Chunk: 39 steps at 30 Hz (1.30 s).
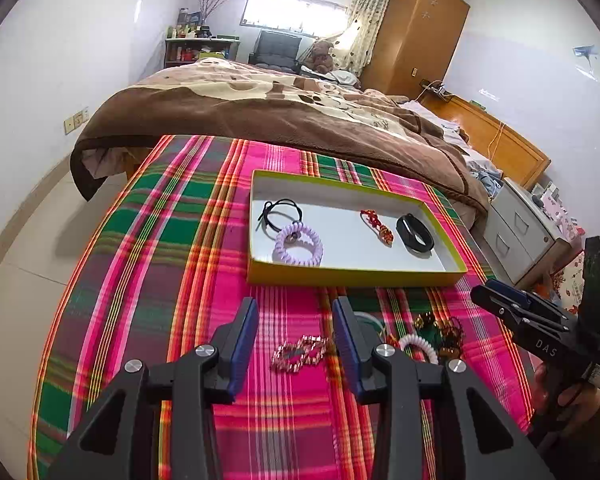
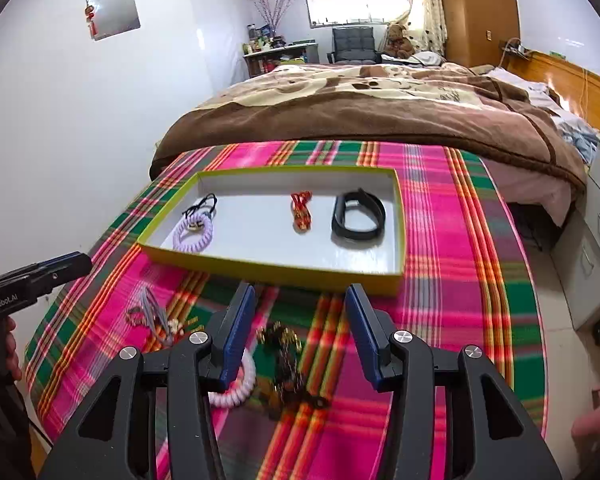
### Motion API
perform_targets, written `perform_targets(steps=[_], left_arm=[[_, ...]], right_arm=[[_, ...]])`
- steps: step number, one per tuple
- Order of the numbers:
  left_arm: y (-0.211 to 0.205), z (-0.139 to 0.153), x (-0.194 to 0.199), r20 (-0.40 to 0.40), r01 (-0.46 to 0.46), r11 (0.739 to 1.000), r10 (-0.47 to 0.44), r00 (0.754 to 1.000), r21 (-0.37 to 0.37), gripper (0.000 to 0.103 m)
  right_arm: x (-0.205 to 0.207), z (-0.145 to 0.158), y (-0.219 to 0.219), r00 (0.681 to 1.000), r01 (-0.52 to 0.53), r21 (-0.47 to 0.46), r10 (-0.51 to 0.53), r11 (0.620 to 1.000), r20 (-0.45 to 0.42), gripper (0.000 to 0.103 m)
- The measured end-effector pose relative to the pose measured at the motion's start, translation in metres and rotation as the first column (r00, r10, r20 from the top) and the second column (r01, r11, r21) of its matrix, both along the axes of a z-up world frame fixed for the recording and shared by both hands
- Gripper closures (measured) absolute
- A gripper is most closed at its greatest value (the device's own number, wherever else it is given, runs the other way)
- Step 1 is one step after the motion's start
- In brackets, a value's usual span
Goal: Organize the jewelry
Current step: 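Withdraw both open tools from the tray back toward the remaining jewelry, then grasp the dark beaded bracelet with the right tool while the left tool approaches the gold filigree pendant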
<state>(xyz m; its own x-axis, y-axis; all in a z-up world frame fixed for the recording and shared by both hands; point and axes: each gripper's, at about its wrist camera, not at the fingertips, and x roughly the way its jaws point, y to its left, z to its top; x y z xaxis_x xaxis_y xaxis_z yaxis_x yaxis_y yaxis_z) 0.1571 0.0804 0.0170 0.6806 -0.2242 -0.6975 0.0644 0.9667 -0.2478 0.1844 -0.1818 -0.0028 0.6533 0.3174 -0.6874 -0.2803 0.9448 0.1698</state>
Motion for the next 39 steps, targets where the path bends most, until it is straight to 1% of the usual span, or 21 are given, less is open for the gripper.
perform_targets(steps=[3, 6, 11, 15, 17, 22, 24, 26, 30, 31, 32, 34, 36, 39], left_arm=[[0.001, -0.003, -0.011, 0.009, -0.007, 1.0, 0.007, 1.0, 0.019, 0.065], [0.001, -0.009, -0.022, 0.001, -0.005, 1.0, 0.005, 1.0, 0.03, 0.064], [0.005, -0.018, -0.033, -0.012, -0.008, 1.0, 0.009, 1.0, 0.026, 0.064], [0.005, -0.026, -0.039, -0.031, -0.006, 1.0, 0.006, 1.0, 0.023, 0.064], [0.006, -0.028, -0.041, -0.034, -0.005, 1.0, 0.006, 0.999, 0.016, 0.064], [0.006, -0.036, -0.042, -0.046, 0.005, 1.0, -0.004, 0.999, 0.03, 0.064], [0.008, -0.04, -0.04, -0.056, 0.005, 1.0, -0.003, 0.998, 0.025, 0.064], [0.011, -0.044, -0.039, -0.068, -0.002, 1.0, 0.003, 0.998, 0.017, 0.064], [0.012, -0.047, -0.037, -0.074, 0.003, 1.0, -0.001, 0.997, 0.02, 0.064], [0.012, -0.047, -0.036, -0.074, 0.007, 1.0, -0.005, 0.997, 0.022, 0.064], [0.012, -0.047, -0.035, -0.075, 0.008, 1.0, -0.007, 0.997, 0.022, 0.064], [0.012, -0.047, -0.032, -0.073, 0.012, 1.0, -0.01, 0.997, 0.02, 0.064], [0.012, -0.047, -0.029, -0.075, 0.014, 1.0, -0.012, 0.997, 0.025, 0.064], [0.011, -0.046, -0.025, -0.075, 0.033, 0.999, -0.03, 0.997, 0.039, 0.064]], right_arm=[[-0.011, -0.006, -0.004, 1.0, 0.008, -0.006, -0.008, 1.0, -0.005, 0.055], [-0.019, -0.012, -0.006, 1.0, 0.006, 0.006, -0.006, 1.0, -0.016, 0.055], [-0.03, -0.026, -0.004, 0.999, -0.013, 0.0, 0.013, 1.0, -0.043, 0.055], [-0.035, -0.032, -0.003, 0.998, -0.02, 0.012, 0.021, 1.0, -0.059, 0.055], [-0.036, -0.034, -0.002, 0.998, -0.015, 0.004, 0.015, 1.0, -0.06, 0.055], [-0.031, -0.042, 0.001, 0.996, -0.01, -0.008, 0.009, 1.0, -0.093, 0.055], [-0.03, -0.044, 0.003, 0.996, -0.011, -0.021, 0.009, 1.0, -0.094, 0.055], [-0.029, -0.046, 0.004, 0.995, -0.01, -0.031, 0.007, 0.999, -0.095, 0.062], [-0.027, -0.048, 0.007, 0.995, -0.021, -0.034, 0.018, 0.999, -0.099, 0.065], [-0.027, -0.049, 0.008, 0.995, -0.025, -0.04, 0.021, 0.999, -0.098, 0.068], [-0.027, -0.049, 0.01, 0.995, -0.029, -0.045, 0.024, 0.999, -0.097, 0.073], [-0.027, -0.048, 0.011, 0.996, -0.026, -0.057, 0.021, 0.998, -0.09, 0.075], [-0.028, -0.048, 0.011, 0.996, -0.027, -0.063, 0.022, 0.998, -0.082, 0.083], [-0.03, -0.046, 0.008, 0.996, -0.023, -0.056, 0.018, 0.998, -0.083, 0.085]])
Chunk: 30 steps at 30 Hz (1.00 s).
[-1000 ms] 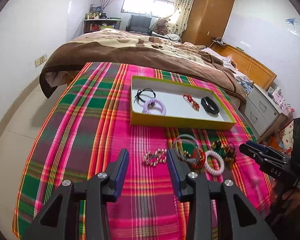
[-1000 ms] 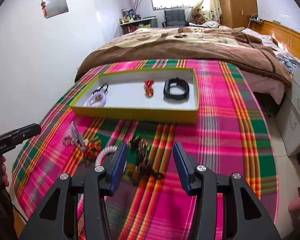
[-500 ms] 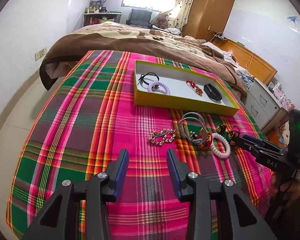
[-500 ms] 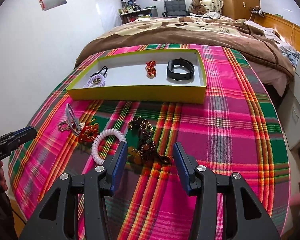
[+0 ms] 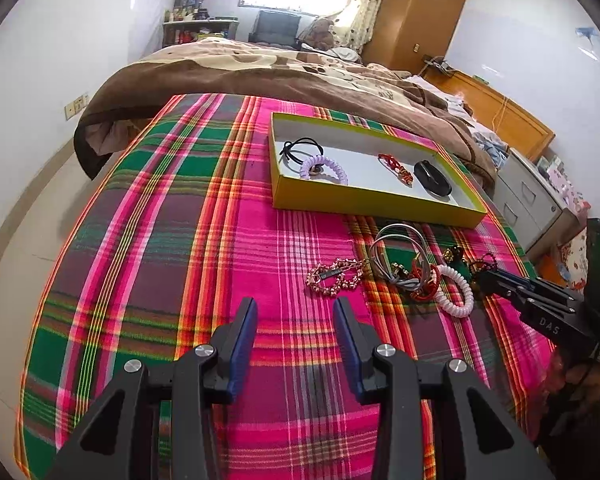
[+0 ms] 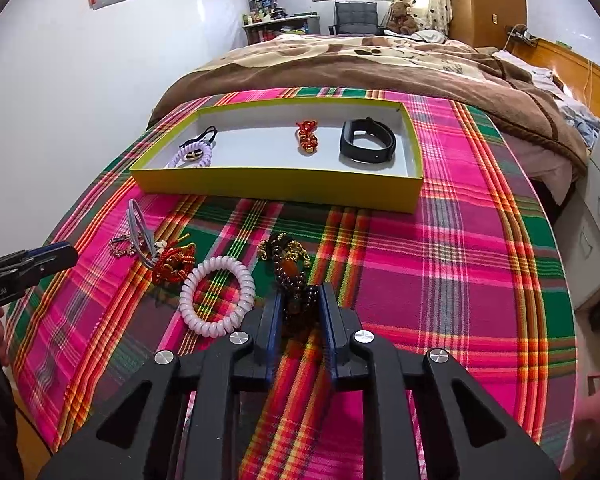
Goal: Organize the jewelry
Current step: 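Grasp the dark beaded bracelet with the right tool while the left tool approaches the gold filigree pendant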
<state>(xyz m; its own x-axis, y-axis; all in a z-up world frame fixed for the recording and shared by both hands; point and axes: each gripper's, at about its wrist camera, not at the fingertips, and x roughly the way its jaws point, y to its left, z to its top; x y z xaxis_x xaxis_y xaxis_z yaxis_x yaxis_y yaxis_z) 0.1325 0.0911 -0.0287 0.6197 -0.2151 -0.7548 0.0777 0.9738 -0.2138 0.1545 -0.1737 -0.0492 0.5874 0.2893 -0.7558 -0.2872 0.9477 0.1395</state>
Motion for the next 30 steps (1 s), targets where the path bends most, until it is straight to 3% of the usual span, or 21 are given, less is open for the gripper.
perform_targets(steps=[6, 12, 18, 22, 27, 30], left_arm=[[-0.009, 0.001, 0.012, 0.0, 0.069, 0.997, -0.069, 0.998, 0.031, 0.064], [-0.017, 0.0, 0.027, 0.021, 0.184, 0.983, -0.183, 0.983, -0.018, 0.064], [-0.041, -0.009, 0.042, -0.015, 0.245, 0.962, -0.245, 0.969, 0.121, 0.064], [-0.048, -0.017, 0.05, -0.039, 0.23, 0.957, -0.227, 0.973, 0.179, 0.064], [-0.052, -0.02, 0.047, -0.057, 0.26, 0.951, -0.254, 0.966, 0.167, 0.063], [-0.054, -0.02, 0.039, -0.06, 0.284, 0.953, -0.279, 0.959, 0.107, 0.063]], right_arm=[[-0.006, 0.003, -0.012, 0.999, 0.037, 0.019, -0.037, 0.999, 0.002, 0.086], [-0.015, 0.008, -0.027, 0.997, 0.074, 0.05, -0.074, 0.996, 0.0, 0.086], [-0.024, 0.009, -0.032, 0.996, 0.086, 0.052, -0.086, 0.995, -0.005, 0.086], [-0.026, 0.008, -0.032, 0.996, 0.088, 0.057, -0.088, 0.994, -0.009, 0.086], [-0.026, 0.006, -0.03, 0.997, 0.08, 0.058, -0.08, 0.995, -0.013, 0.086], [-0.026, 0.005, -0.03, 0.997, 0.077, 0.066, -0.076, 0.995, -0.015, 0.086]])
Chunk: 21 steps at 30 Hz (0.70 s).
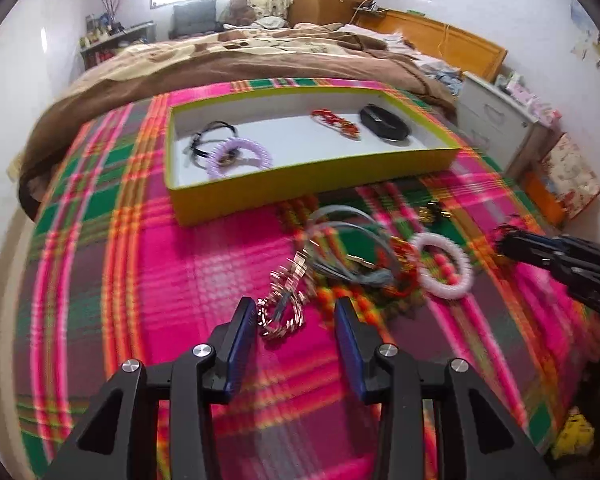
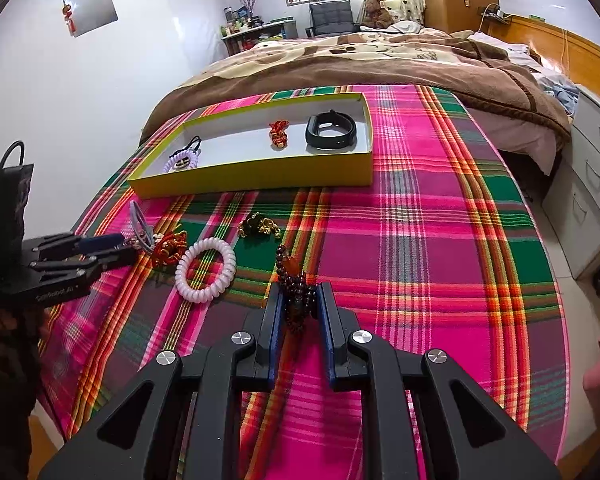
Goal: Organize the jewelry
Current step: 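Grasp the dark beaded bracelet with the right tool while the left tool approaches the gold filigree pendant, then close the left tool on the gold filigree pendant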
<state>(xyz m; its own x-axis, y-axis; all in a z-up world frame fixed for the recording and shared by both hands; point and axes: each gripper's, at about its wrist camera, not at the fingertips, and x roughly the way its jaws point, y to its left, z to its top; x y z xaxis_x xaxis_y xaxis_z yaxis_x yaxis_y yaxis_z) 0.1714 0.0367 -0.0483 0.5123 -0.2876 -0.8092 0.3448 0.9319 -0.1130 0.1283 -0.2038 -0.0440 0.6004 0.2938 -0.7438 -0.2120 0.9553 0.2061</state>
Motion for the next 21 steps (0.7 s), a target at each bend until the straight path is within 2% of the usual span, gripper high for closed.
perform_targets(steps=[2, 6, 17, 20, 21], left_arm=[[-0.004, 0.0, -0.005, 0.007, 0.017, 1.0, -0.018, 1.0, 0.006, 0.063], [-0.008, -0.001, -0.001, 0.036, -0.039, 0.996, 0.037, 0.999, 0.079, 0.063], [-0.01, -0.001, 0.01, 0.035, -0.086, 0.993, 0.084, 0.996, 0.082, 0.063], [-0.01, -0.001, 0.008, 0.04, -0.092, 0.993, 0.089, 0.995, 0.08, 0.068], [-0.009, -0.001, 0.008, 0.04, -0.091, 0.993, 0.088, 0.995, 0.078, 0.074]], right_arm=[[0.0, -0.001, 0.0, 1.0, -0.004, 0.001, 0.004, 1.0, 0.0, 0.086], [0.002, -0.001, 0.002, 1.0, -0.008, 0.0, 0.008, 1.0, 0.0, 0.086], [0.002, -0.002, 0.001, 1.0, -0.012, 0.005, 0.012, 1.0, 0.004, 0.086], [0.003, -0.002, 0.001, 1.0, -0.012, 0.007, 0.012, 1.0, 0.005, 0.086], [0.003, -0.003, 0.001, 1.0, -0.012, 0.009, 0.012, 1.0, 0.003, 0.086]])
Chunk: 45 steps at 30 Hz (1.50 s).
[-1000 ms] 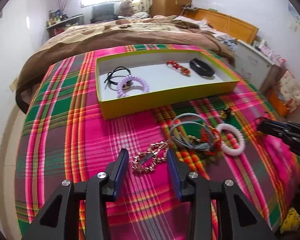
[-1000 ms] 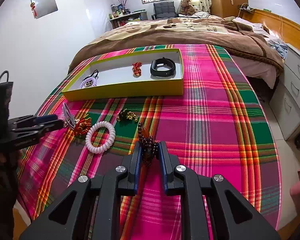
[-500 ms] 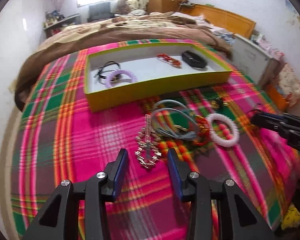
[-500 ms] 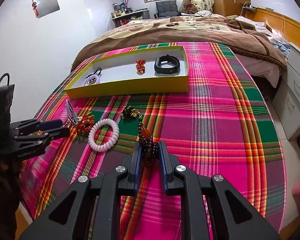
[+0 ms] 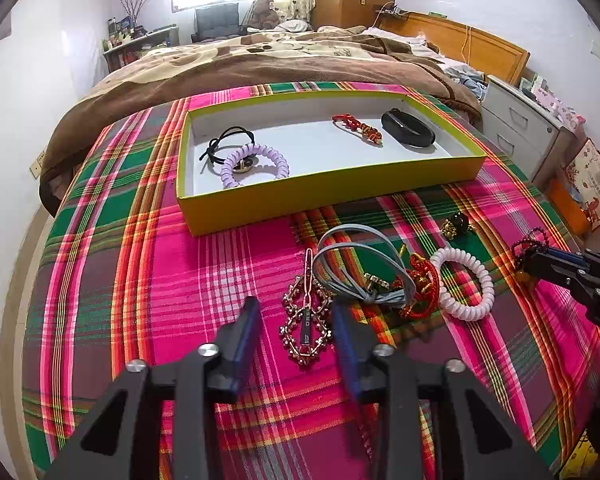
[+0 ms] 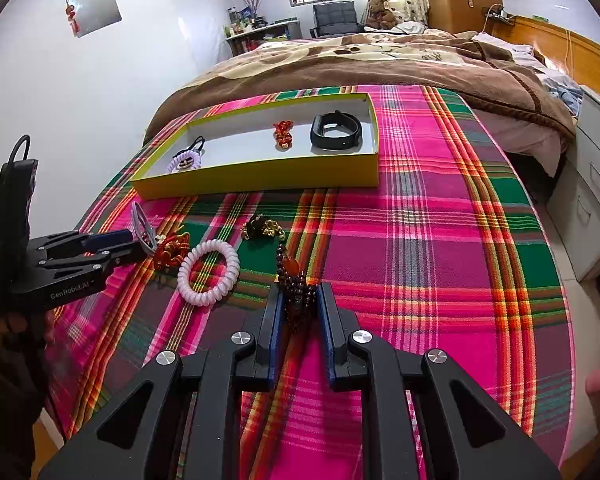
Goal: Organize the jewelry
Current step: 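Close the left tool on the gold filigree pendant, then carry the pendant with the left tool while the right tool carries the beaded bracelet over the tray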
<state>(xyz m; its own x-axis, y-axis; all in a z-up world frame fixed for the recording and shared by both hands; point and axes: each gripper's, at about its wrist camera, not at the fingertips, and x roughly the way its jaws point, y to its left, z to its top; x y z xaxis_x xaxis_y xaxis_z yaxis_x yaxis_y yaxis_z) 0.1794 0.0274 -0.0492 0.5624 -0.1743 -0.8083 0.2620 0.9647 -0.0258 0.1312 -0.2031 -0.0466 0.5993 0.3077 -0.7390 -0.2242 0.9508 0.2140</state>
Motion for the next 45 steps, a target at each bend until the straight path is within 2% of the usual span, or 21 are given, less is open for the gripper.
perform_targets(steps=[1, 4, 20, 35, 45], left_arm=[[0.0, 0.0, 0.0, 0.0, 0.0, 1.0, 0.0, 1.0, 0.001, 0.078], [0.002, 0.001, 0.0, -0.002, -0.002, 1.0, 0.002, 1.0, -0.007, 0.079], [0.007, 0.011, -0.013, 0.019, -0.024, 0.999, 0.024, 1.0, -0.034, 0.079], [0.025, 0.045, -0.021, 0.095, -0.051, 0.995, 0.059, 0.994, -0.08, 0.079], [0.027, 0.073, 0.0, 0.144, -0.034, 0.994, 0.049, 0.988, -0.101, 0.079]], right_arm=[[0.0, 0.0, 0.0, 1.0, 0.0, 0.001, 0.0, 1.0, -0.001, 0.086], [0.0, 0.0, -0.001, 1.0, 0.001, 0.005, -0.001, 1.0, -0.001, 0.086], [-0.002, 0.003, -0.003, 1.0, 0.003, 0.018, -0.003, 1.0, 0.006, 0.086], [-0.005, 0.022, -0.003, 0.999, 0.008, 0.033, -0.01, 0.999, 0.05, 0.086], [0.014, 0.044, 0.007, 0.996, -0.007, 0.043, 0.003, 0.999, 0.09, 0.086]])
